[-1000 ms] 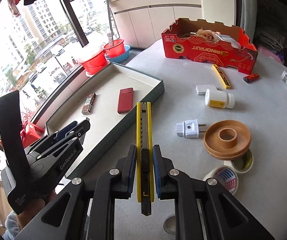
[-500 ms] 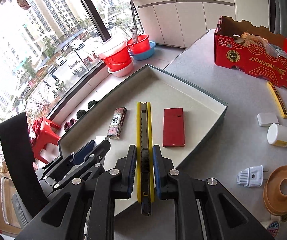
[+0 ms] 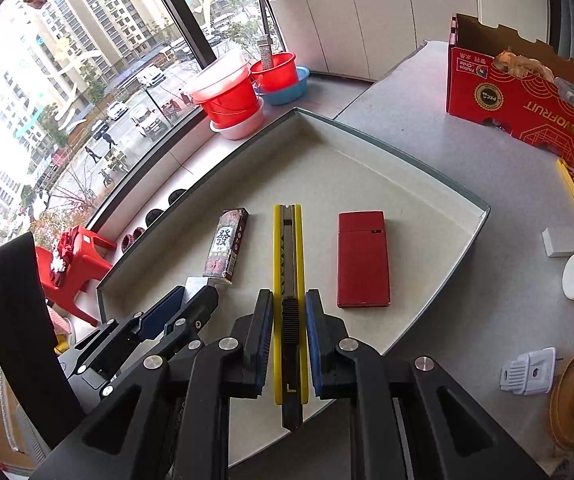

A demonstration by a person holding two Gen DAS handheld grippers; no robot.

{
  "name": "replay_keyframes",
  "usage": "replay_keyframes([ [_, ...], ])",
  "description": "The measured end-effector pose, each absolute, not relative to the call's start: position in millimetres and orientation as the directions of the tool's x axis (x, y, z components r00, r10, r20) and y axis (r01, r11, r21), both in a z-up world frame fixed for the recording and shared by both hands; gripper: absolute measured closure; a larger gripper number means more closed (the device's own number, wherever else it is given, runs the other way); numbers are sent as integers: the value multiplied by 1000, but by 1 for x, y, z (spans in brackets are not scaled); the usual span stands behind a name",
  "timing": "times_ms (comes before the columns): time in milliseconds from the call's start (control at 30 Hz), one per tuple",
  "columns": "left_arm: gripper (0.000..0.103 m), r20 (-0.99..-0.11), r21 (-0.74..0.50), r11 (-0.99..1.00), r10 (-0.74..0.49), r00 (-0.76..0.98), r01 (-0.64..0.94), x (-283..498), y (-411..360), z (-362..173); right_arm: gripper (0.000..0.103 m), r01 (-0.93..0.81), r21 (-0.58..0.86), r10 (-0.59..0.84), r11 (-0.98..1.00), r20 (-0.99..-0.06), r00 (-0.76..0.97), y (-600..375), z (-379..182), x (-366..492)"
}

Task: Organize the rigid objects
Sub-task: 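Carry the white block and yellow knife over the tray with both tools, then lower the white block and yellow knife into the tray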

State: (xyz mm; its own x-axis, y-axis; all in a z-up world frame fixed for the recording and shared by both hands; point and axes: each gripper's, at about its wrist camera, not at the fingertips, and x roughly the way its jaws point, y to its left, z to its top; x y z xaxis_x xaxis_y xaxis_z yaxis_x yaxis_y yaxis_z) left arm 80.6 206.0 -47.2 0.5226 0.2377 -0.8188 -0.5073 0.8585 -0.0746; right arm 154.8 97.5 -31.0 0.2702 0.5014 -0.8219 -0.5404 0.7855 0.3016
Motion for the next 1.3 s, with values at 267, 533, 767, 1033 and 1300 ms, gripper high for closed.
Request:
replay_keyframes([
  [267, 79, -828, -73, 859, 232, 511, -507, 83, 206, -50, 85, -544, 285, 489, 789, -828, 275, 105, -32, 159],
  [533, 79, -833, -46, 866, 242, 498, -497, 86, 202, -51, 85, -549, 290, 491, 784, -831, 263, 111, -34, 160],
  [767, 77, -836, -30, 867, 251, 488, -497, 88, 199, -51, 85, -546, 285, 483, 788, -836, 260, 109, -36, 162],
  [1033, 19, -821, -1, 832, 316, 476, -554, 81, 204, -44, 45, -530, 253, 472, 809, -817, 330, 101, -26, 160],
  [1300, 13, -816, 1, 852, 303, 492, -523, 77, 206, -53, 13, -505, 228, 474, 833, -765, 435, 60, 2, 144],
])
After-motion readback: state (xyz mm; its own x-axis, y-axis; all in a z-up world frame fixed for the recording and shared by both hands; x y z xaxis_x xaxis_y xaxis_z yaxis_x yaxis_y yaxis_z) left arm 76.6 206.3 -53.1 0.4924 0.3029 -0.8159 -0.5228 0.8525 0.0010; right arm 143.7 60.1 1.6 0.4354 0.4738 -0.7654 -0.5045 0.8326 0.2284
